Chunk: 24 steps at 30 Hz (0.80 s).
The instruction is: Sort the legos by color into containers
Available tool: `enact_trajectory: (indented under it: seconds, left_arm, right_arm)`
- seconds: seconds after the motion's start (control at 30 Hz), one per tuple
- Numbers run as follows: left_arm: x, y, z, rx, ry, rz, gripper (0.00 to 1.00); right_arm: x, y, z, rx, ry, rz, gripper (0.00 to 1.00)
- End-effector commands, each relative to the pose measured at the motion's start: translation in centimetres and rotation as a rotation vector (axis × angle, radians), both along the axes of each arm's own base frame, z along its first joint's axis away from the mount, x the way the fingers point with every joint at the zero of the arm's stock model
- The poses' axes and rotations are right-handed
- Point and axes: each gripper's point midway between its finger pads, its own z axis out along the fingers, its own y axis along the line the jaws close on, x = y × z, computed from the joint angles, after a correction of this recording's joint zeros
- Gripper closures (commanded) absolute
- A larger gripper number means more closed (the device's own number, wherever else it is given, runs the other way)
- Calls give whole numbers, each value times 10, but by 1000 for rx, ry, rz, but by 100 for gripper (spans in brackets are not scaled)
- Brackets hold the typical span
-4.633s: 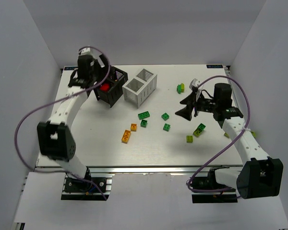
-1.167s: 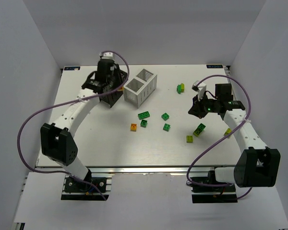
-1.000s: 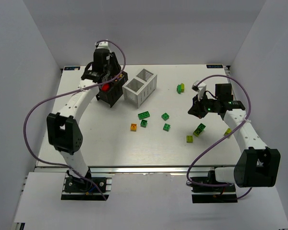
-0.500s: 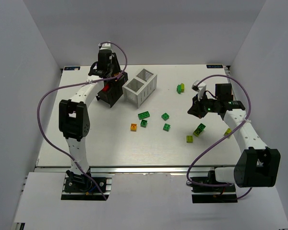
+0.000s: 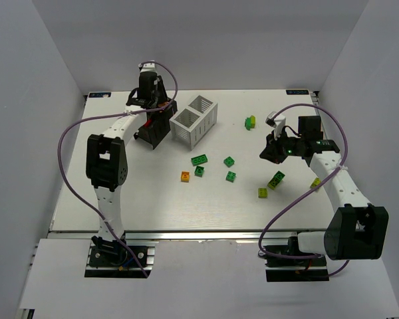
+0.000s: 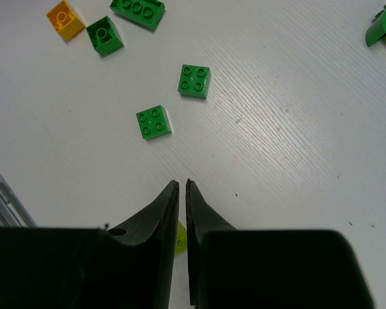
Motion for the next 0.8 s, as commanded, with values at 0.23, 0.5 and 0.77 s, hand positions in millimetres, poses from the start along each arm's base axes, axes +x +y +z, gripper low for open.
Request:
enact_trajectory:
  seconds: [0.23,0.5,0.77]
  left_arm:
    - [8,10,23,3,-53,51,71]
    - [2,12,21,3,-28,58,29]
    - [-10,9,59,-30,-69,31,24]
  right_arm:
    - [4,0,14,7,-62,10,77]
    - [3,0,17,-1,-77,27,49]
    - [6,-8,25,-84,-150,82,37]
